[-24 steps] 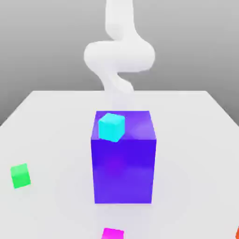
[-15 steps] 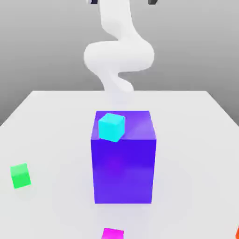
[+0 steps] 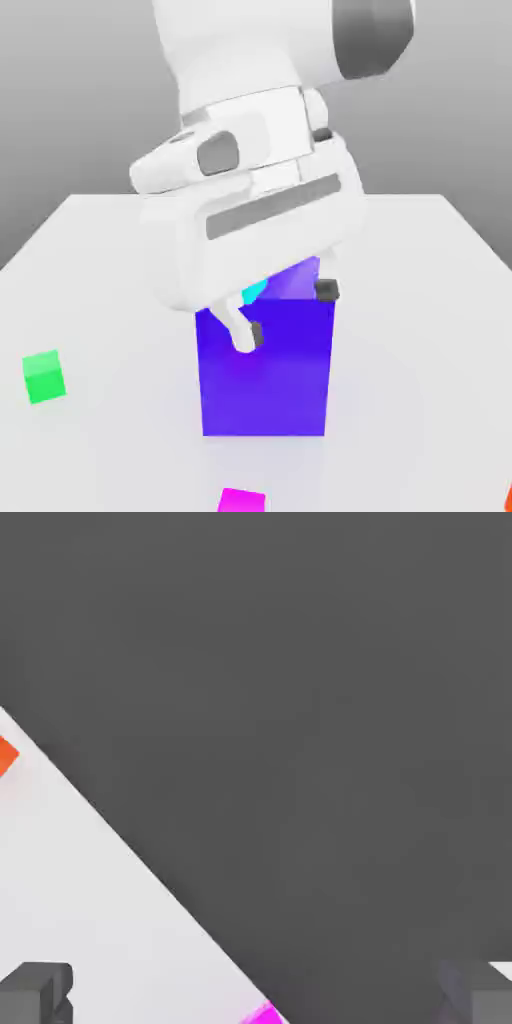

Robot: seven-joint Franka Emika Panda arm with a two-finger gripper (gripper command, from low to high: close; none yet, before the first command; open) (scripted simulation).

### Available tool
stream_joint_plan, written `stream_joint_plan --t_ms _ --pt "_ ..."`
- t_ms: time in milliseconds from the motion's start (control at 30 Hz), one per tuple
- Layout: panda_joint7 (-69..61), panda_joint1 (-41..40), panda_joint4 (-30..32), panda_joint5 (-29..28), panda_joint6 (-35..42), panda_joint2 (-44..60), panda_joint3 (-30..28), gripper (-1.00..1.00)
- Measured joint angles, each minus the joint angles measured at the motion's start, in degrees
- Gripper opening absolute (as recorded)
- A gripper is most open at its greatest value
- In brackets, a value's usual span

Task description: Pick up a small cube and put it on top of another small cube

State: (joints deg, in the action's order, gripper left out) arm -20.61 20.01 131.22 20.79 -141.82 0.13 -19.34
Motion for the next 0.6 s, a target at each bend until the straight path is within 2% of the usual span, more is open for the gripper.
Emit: stream_joint_plan --t_ms 233,500,600 --pt "-14.08 -1.05 0.21 0.58 -3.79 10.66 0.95 0.0" --pt "-24.96 -2.22 0.81 -5.6 -9.74 20.75 1.24 0.0" --pt "-27.71 -4.24 -0.4 -3.64 -14.07 26.57 3.74 0.0"
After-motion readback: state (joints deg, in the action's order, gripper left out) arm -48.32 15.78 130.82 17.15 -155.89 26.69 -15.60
